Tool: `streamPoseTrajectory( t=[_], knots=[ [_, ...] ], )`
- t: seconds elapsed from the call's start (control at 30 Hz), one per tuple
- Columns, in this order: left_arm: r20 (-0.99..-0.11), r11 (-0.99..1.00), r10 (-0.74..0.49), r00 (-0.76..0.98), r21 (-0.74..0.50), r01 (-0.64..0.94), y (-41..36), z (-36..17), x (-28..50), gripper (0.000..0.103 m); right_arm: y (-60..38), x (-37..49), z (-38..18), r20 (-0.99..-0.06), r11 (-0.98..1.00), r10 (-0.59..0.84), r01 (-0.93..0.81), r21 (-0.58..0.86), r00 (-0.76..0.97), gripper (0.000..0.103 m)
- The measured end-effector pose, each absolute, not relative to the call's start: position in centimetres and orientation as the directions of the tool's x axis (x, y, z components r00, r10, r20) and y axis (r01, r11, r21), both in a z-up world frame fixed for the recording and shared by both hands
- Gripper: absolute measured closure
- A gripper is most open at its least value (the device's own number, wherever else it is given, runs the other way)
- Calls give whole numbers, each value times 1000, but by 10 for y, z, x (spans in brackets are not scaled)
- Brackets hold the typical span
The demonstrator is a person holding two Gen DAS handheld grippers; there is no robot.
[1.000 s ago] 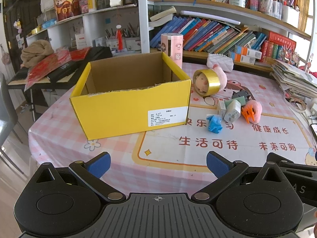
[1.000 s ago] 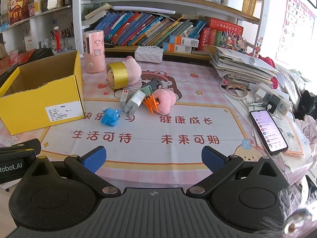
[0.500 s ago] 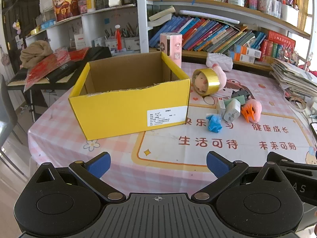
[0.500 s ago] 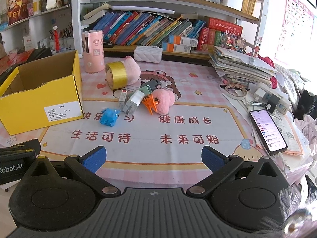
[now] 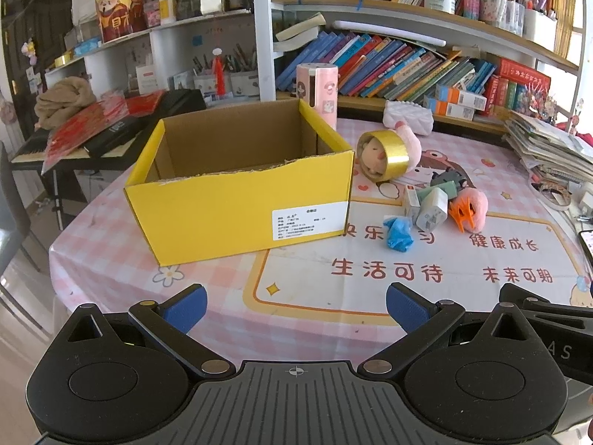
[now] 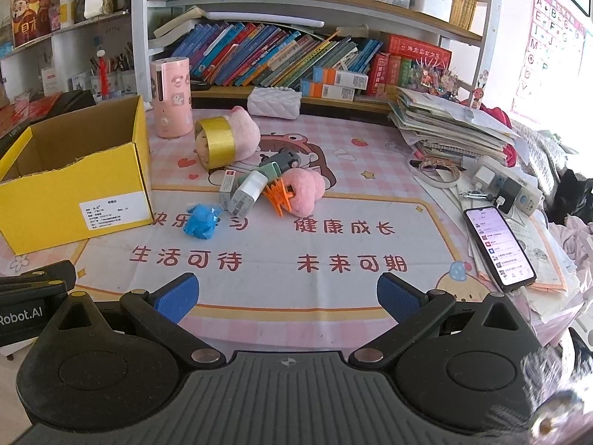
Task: Organize objects
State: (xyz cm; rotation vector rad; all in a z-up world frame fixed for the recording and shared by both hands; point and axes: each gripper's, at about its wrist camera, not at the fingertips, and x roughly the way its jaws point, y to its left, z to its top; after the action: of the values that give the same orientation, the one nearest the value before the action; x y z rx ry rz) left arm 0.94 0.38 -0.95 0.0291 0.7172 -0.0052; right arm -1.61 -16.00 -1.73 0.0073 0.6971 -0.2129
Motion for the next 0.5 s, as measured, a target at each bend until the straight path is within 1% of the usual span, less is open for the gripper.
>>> streamPoseTrajectory(
  t=[0.5],
  knots=[
    [-657,1000,5,754,25,15,3,-10,10,0,-159,-16,-17,-636,978,-194,198,-66,747,0]
  ],
)
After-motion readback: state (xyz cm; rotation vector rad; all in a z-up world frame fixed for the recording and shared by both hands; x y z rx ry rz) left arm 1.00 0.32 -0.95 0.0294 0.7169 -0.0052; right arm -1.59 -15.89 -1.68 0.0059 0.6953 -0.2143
